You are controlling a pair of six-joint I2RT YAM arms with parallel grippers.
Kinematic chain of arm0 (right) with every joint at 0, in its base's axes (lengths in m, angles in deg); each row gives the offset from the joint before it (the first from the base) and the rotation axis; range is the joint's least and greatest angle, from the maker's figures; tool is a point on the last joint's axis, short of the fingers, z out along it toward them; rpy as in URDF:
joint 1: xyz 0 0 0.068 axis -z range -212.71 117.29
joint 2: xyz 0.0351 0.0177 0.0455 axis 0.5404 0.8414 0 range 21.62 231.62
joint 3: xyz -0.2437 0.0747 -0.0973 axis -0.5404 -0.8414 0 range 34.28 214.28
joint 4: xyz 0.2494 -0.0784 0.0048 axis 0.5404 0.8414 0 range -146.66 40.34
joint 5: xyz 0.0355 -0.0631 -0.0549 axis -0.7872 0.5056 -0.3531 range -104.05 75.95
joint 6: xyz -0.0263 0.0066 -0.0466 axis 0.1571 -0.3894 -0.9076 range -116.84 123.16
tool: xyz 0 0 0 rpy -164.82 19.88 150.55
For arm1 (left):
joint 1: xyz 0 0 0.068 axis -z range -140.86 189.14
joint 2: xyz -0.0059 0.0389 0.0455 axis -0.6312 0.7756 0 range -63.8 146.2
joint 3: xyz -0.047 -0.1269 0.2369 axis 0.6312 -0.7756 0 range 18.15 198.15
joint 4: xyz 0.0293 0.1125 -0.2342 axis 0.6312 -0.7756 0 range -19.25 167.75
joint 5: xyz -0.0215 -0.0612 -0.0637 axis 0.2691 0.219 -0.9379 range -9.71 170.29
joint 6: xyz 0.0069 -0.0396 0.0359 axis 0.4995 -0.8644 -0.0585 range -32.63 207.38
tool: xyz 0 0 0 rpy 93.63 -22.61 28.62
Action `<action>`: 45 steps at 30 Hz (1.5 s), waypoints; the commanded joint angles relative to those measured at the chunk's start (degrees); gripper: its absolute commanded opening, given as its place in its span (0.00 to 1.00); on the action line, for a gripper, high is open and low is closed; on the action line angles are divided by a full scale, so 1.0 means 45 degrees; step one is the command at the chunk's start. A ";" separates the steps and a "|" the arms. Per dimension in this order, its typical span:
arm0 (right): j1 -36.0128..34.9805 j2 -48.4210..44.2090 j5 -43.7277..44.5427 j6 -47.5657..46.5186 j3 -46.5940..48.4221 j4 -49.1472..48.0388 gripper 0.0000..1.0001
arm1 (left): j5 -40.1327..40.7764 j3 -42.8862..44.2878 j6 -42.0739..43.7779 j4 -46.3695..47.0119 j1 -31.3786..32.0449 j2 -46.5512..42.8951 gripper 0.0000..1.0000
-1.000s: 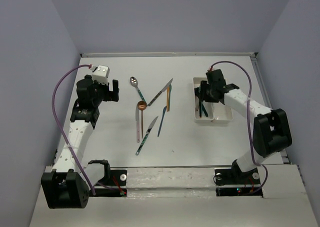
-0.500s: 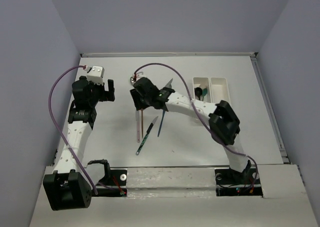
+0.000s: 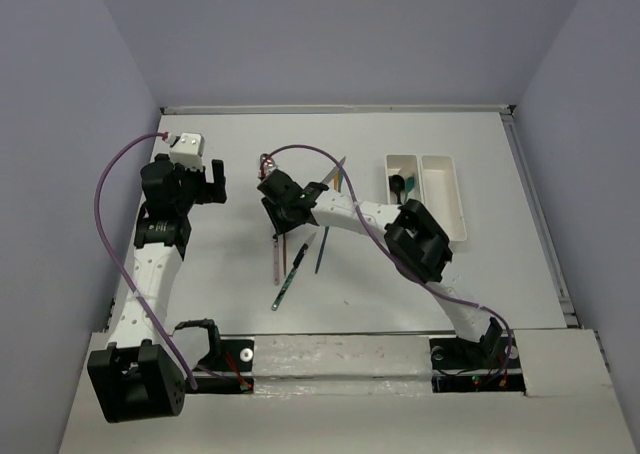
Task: Sort the eating utensils into containers
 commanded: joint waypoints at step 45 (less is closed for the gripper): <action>0.4116 -0.8829 0.0302 -0.1216 -0.5244 -0.2866 0.00 | -0.0667 -0.0281 0.0122 0.0564 -0.0603 -0.0442 0.99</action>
